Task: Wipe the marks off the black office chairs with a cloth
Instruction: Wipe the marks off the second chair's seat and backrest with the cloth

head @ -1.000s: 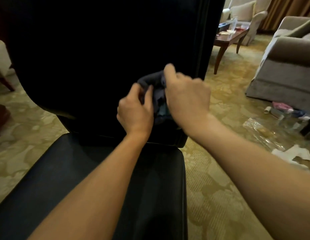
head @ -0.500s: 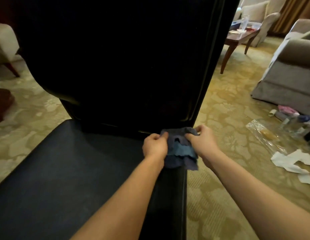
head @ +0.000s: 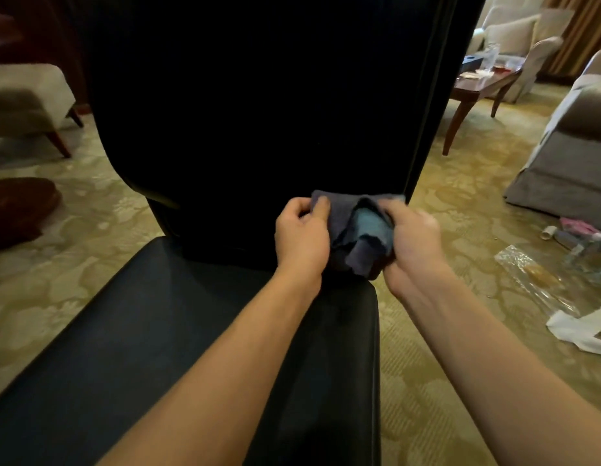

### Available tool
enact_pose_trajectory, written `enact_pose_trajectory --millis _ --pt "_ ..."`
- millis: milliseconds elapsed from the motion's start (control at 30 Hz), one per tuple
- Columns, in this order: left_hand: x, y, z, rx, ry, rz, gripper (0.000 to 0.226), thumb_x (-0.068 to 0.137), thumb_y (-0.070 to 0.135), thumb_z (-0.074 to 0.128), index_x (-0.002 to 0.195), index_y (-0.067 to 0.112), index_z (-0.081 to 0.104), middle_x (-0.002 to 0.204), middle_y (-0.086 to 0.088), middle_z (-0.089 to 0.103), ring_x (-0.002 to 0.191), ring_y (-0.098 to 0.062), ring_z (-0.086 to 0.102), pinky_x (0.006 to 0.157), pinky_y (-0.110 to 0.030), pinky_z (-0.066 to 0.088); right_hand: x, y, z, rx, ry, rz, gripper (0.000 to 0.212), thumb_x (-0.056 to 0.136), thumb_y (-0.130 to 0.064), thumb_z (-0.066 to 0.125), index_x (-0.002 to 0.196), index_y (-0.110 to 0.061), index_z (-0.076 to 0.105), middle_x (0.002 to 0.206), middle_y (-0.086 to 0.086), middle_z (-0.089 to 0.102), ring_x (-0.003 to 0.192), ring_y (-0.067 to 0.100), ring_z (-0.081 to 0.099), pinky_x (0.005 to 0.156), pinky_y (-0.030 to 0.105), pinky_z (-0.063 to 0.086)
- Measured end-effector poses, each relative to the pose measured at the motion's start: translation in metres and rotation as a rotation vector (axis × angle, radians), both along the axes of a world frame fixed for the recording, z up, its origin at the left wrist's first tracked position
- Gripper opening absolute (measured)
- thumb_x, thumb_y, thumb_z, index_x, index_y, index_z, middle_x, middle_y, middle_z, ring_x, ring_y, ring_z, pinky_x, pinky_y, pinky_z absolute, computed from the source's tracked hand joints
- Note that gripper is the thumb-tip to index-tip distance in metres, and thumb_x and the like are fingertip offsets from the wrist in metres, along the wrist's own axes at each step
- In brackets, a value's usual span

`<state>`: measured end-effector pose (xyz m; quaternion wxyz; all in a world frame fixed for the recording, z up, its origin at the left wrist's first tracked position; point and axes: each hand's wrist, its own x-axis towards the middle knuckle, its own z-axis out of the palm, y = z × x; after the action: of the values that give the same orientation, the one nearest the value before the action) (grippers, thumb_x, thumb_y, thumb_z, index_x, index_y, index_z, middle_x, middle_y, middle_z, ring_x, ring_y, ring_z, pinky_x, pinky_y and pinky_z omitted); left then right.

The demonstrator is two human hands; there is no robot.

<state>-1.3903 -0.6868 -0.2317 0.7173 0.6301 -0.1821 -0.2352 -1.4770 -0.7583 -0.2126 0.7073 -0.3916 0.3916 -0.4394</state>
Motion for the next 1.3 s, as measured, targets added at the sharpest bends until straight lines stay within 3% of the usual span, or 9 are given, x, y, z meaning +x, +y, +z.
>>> enact_pose_trajectory --millis 267,400,567,667,767,867,1033,1167,1300 --pt "0.006 0.052 -0.095 0.287 0.351 -0.055 0.03 0.098 0.025 0.061 0.094 -0.004 0.063 0.085 -0.02 0.069 0.081 -0.031 0.068 0.071 -0.039 0.054 -0.009 0.052 -0.106 0.194 0.382 0.086 0.007 0.091 -0.009 0.062 0.089 -0.003 0.058 0.082 0.018 0.062 0.074 0.027 0.06 0.063 0.032 0.048" --pt "0.026 0.047 -0.104 0.201 0.348 0.011 0.026 0.102 0.028 0.055 0.084 0.009 0.058 0.079 -0.013 0.066 0.08 -0.029 0.065 0.071 -0.04 0.052 0.02 0.044 -0.107 0.136 0.29 0.13 0.014 0.095 -0.013 0.061 0.104 -0.003 0.059 0.091 0.02 0.069 0.083 0.029 0.069 0.068 0.039 0.057" --pt "0.066 0.008 -0.064 0.104 0.497 -0.023 0.023 0.099 0.022 0.059 0.108 0.003 0.066 0.097 -0.02 0.072 0.092 -0.034 0.07 0.089 -0.049 0.057 0.07 0.011 -0.078 0.289 0.159 0.153 0.035 0.083 -0.008 0.073 0.114 0.003 0.061 0.093 0.023 0.072 0.076 0.033 0.073 0.057 0.039 0.059" --pt "0.074 -0.007 -0.044 0.128 0.475 0.011 0.019 0.093 0.013 0.063 0.107 0.0 0.067 0.09 -0.021 0.072 0.081 -0.034 0.07 0.074 -0.042 0.06 0.091 0.001 -0.08 0.356 0.196 0.117 0.049 0.079 -0.012 0.072 0.125 0.0 0.058 0.105 0.025 0.069 0.084 0.037 0.072 0.059 0.043 0.059" --pt "0.069 -0.009 -0.03 0.076 0.457 0.054 0.017 0.09 0.009 0.064 0.104 -0.001 0.066 0.089 -0.023 0.071 0.078 -0.035 0.071 0.066 -0.04 0.06 0.097 0.011 -0.055 0.378 0.163 0.006 0.029 0.083 -0.006 0.066 0.11 0.006 0.063 0.098 0.026 0.07 0.081 0.036 0.07 0.071 0.046 0.059" --pt "0.062 -0.012 -0.006 -0.044 0.382 0.119 0.008 0.091 0.007 0.063 0.098 0.003 0.063 0.087 -0.02 0.07 0.075 -0.031 0.07 0.065 -0.038 0.058 0.093 0.017 -0.021 0.196 0.12 -0.172 0.005 0.086 0.003 0.064 0.084 0.004 0.06 0.079 0.02 0.067 0.068 0.03 0.067 0.07 0.042 0.059" --pt "0.062 -0.03 0.063 -0.252 0.078 0.228 0.01 0.084 0.016 0.067 0.078 0.017 0.059 0.086 -0.015 0.071 0.082 -0.03 0.07 0.076 -0.05 0.059 0.102 0.022 0.059 -0.17 -0.016 -0.299 0.018 0.081 -0.001 0.07 0.067 -0.008 0.061 0.069 0.011 0.066 0.067 0.026 0.067 0.07 0.046 0.06" --pt "0.071 -0.044 0.115 -0.299 -0.133 0.227 0.015 0.081 0.026 0.068 0.076 0.021 0.055 0.084 -0.008 0.071 0.081 -0.026 0.07 0.076 -0.045 0.06 0.101 -0.007 0.105 -0.569 0.123 -0.41 0.019 0.066 -0.025 0.076 0.066 -0.011 0.063 0.069 0.006 0.069 0.069 0.022 0.069 0.066 0.046 0.059" --pt "0.066 -0.04 0.1 -0.075 -0.329 0.241 0.016 0.087 0.021 0.068 0.079 0.017 0.055 0.078 -0.001 0.064 0.083 -0.023 0.065 0.074 -0.033 0.051 0.085 -0.004 0.093 -0.823 0.493 -0.461 0.018 0.08 -0.022 0.074 0.075 -0.014 0.059 0.062 -0.012 0.053 0.068 0.009 0.054 0.067 0.028 0.044"
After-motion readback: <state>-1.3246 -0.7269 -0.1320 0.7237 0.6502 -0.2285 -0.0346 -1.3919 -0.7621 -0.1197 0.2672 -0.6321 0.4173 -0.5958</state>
